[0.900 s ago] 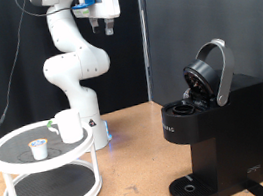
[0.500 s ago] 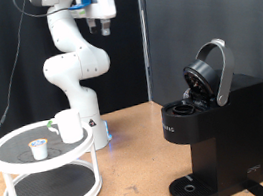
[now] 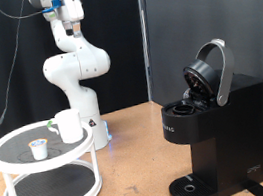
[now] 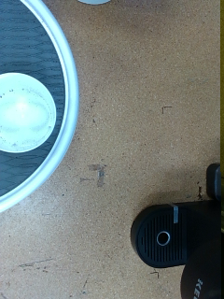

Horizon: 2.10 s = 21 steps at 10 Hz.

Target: Make a cup of coffee with the keurig machine

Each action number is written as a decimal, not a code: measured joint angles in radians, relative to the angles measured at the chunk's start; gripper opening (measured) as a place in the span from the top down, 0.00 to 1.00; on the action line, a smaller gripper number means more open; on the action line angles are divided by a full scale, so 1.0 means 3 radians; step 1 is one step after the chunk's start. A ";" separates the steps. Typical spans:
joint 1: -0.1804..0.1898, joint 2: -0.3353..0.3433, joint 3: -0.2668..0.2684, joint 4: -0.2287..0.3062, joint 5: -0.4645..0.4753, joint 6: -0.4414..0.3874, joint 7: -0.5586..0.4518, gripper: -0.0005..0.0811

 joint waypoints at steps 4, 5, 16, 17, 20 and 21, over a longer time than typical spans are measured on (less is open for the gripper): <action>-0.0040 0.0001 -0.0102 0.0000 -0.0163 0.0081 -0.0109 0.09; -0.0074 0.0023 -0.0188 0.0022 -0.0229 0.0053 -0.0185 0.09; -0.0182 0.0302 -0.0792 0.0098 -0.0492 0.0172 -0.0772 0.09; -0.0190 0.0345 -0.0831 0.0013 -0.0575 0.0314 -0.0766 0.09; -0.0240 0.0528 -0.0888 -0.0296 -0.0634 0.0990 -0.0585 0.09; -0.0242 0.0587 -0.0908 -0.0399 -0.0634 0.1221 -0.0556 0.09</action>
